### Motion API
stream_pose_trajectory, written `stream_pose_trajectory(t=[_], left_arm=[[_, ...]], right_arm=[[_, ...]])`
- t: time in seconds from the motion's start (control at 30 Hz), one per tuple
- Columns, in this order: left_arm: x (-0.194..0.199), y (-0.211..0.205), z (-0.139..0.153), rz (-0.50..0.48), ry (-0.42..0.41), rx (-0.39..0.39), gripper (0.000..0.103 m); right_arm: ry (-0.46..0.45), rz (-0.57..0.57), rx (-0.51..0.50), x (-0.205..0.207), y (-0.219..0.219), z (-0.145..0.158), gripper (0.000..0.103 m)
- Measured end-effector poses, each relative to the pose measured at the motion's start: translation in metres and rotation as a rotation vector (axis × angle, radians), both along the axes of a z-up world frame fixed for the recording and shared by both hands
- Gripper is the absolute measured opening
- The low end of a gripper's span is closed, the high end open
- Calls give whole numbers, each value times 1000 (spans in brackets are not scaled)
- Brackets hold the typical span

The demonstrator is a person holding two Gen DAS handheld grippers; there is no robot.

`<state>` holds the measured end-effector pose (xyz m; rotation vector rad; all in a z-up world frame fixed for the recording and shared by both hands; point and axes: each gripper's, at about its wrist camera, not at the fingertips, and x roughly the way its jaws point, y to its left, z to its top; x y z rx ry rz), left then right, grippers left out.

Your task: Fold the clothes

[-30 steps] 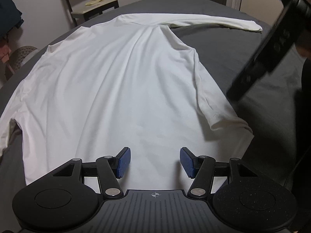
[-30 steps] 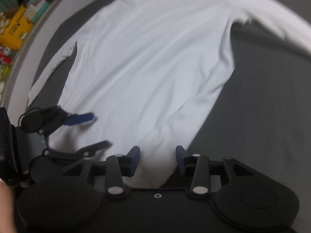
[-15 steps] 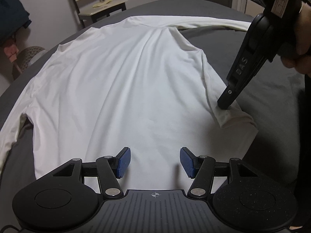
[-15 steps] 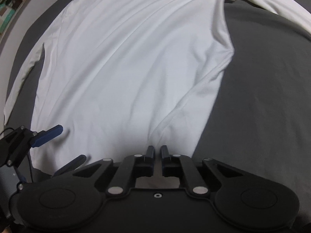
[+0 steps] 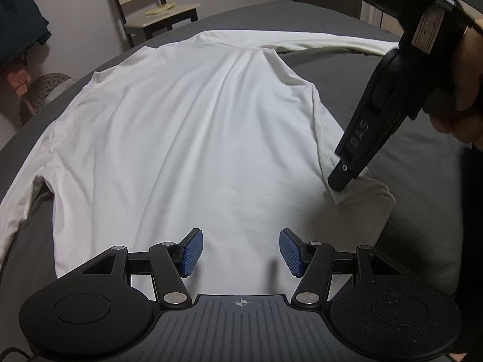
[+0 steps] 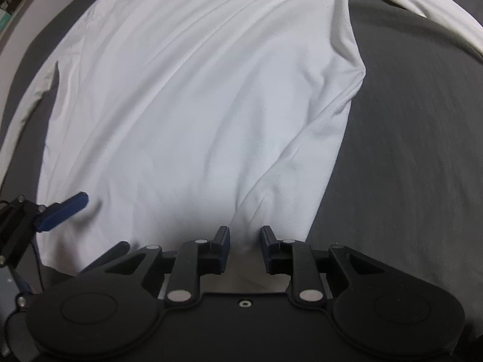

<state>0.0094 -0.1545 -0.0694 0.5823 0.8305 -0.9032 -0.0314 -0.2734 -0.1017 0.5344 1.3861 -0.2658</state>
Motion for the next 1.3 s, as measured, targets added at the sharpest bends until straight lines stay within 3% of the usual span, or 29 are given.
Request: stream_pose_trajectory(t=[0.13, 0.2, 0.27, 0.4, 0.47, 0.6, 0.7, 0.73, 0.77, 0.93, 1.1, 1.17, 1.3], left_arm=[[0, -1, -2, -5, 5, 3, 57], [0, -1, -3, -9, 8, 9, 57], [0, -2, -6, -14, 9, 20, 57], [-2, -1, -9, -18, 6, 43, 57], [-1, -1, -9, -18, 8, 44, 57], [-1, -3, -11, -21, 14, 48, 57], [-2, -5, -13, -31, 16, 61, 57], [-3, -6, -14, -34, 17, 66, 57], [-3, -6, -14, -34, 18, 67, 57], [-3, -2, -14, -17, 35, 51, 57], [-7, 1, -15, -24, 32, 55, 57], [-7, 1, -14, -28, 33, 52, 57], [-5, 1, -15, -34, 33, 50, 57]], right_arm=[[-1, -16, -6, 4, 5, 0, 35], [-1, 8, -38, 6, 12, 1, 34], [-3, 34, -60, 5, 15, 3, 21], [-22, 43, -46, -8, 7, 16, 15], [-39, 52, -39, -18, 0, 25, 4], [-64, 18, 7, -43, -18, 32, 3], [-86, -43, 53, -55, -30, 31, 12], [-97, -56, 69, -54, -30, 30, 24], [-103, -55, 72, -50, -25, 28, 28], [-104, -34, 64, -29, -1, 15, 27], [-76, 15, -28, -13, 18, 4, 27], [-68, 26, -45, -11, 20, 1, 17], [-91, 38, -39, -18, 14, 4, 7]])
